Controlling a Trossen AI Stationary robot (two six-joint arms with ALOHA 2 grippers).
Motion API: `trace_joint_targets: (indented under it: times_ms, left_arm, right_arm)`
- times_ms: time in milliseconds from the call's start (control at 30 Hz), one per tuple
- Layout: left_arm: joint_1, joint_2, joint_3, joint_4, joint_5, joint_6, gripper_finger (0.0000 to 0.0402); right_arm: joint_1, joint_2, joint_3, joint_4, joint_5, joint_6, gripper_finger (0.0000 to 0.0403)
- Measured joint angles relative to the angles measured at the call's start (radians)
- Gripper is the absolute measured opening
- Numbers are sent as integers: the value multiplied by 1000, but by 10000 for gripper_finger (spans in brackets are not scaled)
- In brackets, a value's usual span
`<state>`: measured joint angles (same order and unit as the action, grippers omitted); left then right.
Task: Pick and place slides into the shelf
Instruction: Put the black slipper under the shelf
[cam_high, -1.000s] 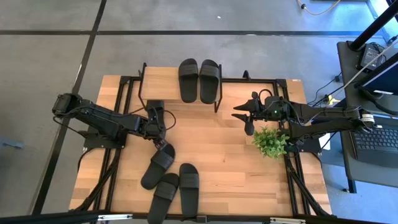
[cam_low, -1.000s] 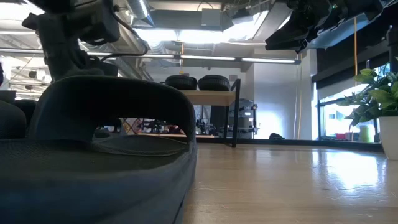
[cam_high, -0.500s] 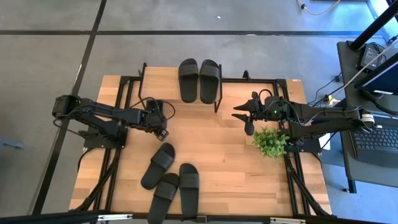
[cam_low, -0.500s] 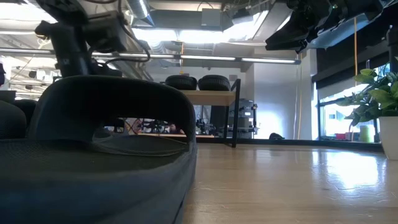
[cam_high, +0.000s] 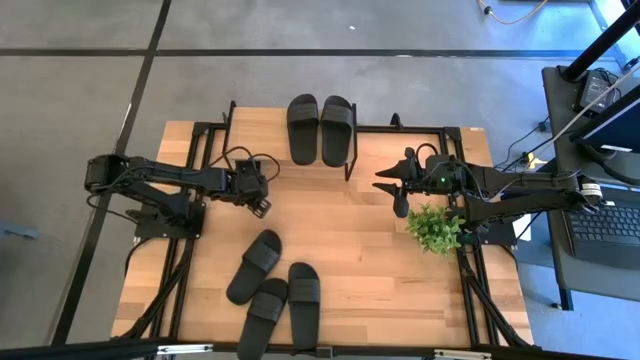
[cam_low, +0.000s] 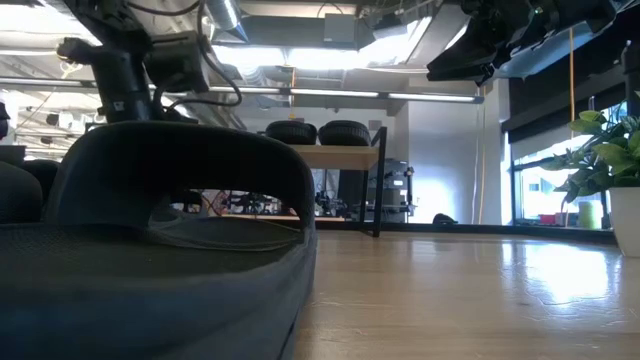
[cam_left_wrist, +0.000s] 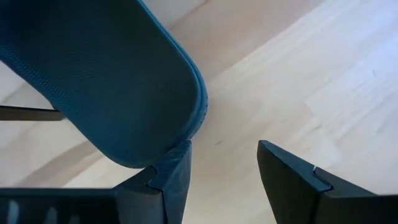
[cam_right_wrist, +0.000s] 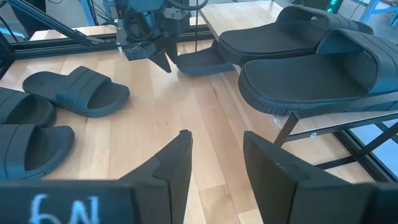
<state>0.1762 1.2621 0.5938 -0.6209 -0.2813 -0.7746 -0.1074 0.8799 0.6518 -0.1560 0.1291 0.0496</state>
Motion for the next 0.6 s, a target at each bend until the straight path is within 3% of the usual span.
trace_joint_targets:
  times_ms: [600]
  left_arm:
    - [113, 0, 0, 0, -22, 26, 176]
  right_arm:
    - [0, 0, 0, -6, 0, -1, 145]
